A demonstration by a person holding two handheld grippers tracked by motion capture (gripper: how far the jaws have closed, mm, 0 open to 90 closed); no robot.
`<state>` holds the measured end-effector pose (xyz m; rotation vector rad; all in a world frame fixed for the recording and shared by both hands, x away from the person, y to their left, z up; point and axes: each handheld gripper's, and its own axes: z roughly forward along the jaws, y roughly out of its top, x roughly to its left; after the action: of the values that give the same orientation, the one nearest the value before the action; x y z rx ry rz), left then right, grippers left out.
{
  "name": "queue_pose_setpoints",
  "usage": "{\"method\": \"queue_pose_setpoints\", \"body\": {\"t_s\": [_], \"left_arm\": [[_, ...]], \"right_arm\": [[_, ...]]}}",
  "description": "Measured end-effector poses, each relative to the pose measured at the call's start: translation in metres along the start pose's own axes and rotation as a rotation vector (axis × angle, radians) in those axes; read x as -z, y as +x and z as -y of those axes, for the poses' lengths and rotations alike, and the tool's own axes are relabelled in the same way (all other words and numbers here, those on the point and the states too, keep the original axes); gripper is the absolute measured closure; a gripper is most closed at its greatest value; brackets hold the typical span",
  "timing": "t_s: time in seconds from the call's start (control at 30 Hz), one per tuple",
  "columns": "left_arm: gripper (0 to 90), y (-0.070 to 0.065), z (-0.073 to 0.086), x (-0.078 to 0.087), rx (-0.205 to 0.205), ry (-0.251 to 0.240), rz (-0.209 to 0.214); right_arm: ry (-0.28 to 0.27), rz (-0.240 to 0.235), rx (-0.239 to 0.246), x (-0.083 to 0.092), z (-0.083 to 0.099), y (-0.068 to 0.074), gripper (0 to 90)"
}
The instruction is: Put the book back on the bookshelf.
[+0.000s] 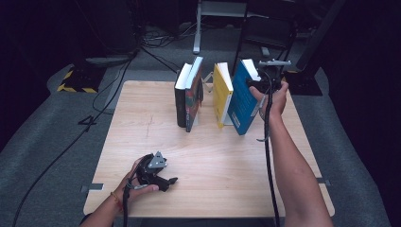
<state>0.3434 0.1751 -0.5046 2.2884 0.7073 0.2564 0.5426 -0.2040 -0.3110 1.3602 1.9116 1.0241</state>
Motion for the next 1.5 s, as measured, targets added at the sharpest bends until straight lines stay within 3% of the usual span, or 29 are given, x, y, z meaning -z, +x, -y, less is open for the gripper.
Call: {"method": "queue_pose_setpoints", "body": {"t_s": [0.33,0.83,1.5], "left_arm": [[14.2,0.0,0.0,0.0,-0.005,0.0,0.001],[14.2,0.0,-0.001,0.0,-0.007,0.002,0.002],[14.1,0.0,-0.001,-0.001,-0.007,0.002,0.006]], "right_arm": [[0.009,-0.027,0.002,0.003,0.002,0.0,55.2],[0.06,-0.061,0.059,0.016,0.008,-0.002,49.5],[0.061,-0.113,0.123,0.037,0.023,-0.004,43.3]]}}
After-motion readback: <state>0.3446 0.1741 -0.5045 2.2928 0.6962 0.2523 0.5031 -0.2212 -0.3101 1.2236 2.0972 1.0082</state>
